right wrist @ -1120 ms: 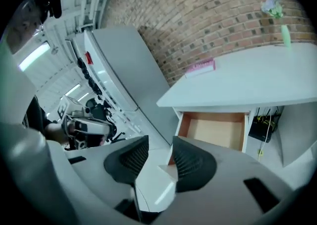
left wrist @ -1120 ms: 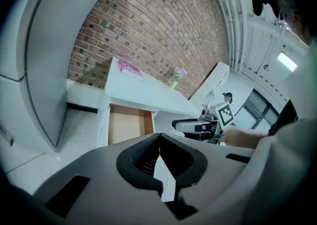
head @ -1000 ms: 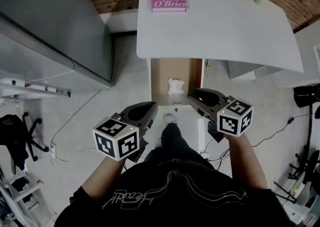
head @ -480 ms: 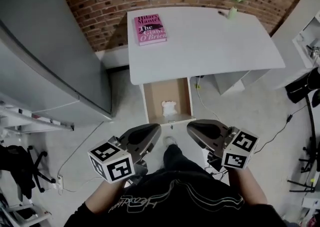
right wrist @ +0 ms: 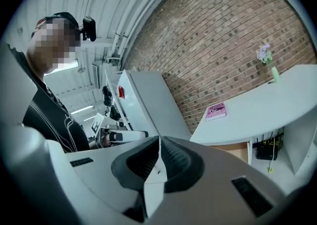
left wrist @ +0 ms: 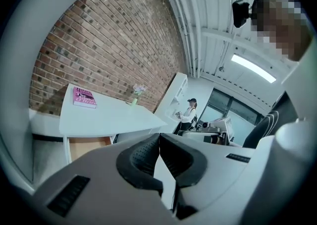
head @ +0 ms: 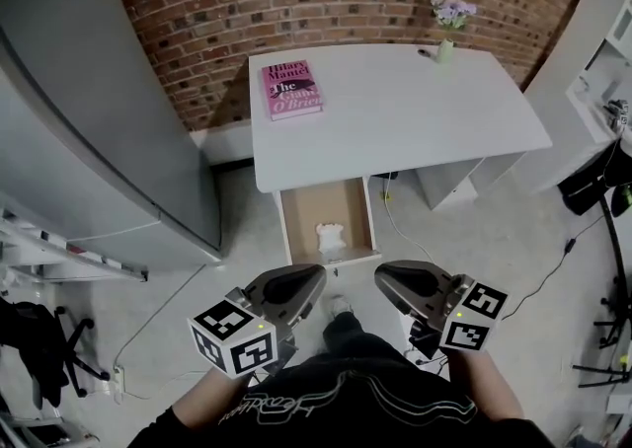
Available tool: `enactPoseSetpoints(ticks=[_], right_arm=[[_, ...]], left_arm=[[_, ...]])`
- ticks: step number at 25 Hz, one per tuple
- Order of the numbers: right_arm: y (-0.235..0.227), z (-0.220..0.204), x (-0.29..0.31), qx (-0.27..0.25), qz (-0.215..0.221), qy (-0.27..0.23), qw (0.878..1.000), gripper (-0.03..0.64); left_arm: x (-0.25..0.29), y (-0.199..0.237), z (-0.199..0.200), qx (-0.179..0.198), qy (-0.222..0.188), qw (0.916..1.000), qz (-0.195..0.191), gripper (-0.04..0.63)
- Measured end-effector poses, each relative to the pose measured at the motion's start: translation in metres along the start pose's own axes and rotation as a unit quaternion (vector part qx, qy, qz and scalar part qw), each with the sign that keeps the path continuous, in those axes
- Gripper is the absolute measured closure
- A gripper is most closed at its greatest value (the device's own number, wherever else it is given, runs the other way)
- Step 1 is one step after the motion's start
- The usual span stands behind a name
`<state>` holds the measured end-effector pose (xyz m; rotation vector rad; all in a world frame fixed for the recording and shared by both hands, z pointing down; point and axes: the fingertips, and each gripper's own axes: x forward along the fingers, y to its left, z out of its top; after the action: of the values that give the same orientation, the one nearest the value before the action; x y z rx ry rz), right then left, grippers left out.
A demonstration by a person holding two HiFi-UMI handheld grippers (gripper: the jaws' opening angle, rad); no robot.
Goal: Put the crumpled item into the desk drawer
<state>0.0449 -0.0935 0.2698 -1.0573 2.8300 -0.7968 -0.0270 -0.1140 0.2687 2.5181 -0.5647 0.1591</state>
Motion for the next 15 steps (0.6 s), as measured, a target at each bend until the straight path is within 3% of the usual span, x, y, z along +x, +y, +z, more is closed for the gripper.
enactPoseSetpoints(ticks=[15], right_arm=[[-0.007,-0.02,0.003,0.005,-0.008,0.014,1.0,0.569]], left_arm=[[0.007,0.009,-0.02,-0.008,0.011,0.9999,0.006,0.574]])
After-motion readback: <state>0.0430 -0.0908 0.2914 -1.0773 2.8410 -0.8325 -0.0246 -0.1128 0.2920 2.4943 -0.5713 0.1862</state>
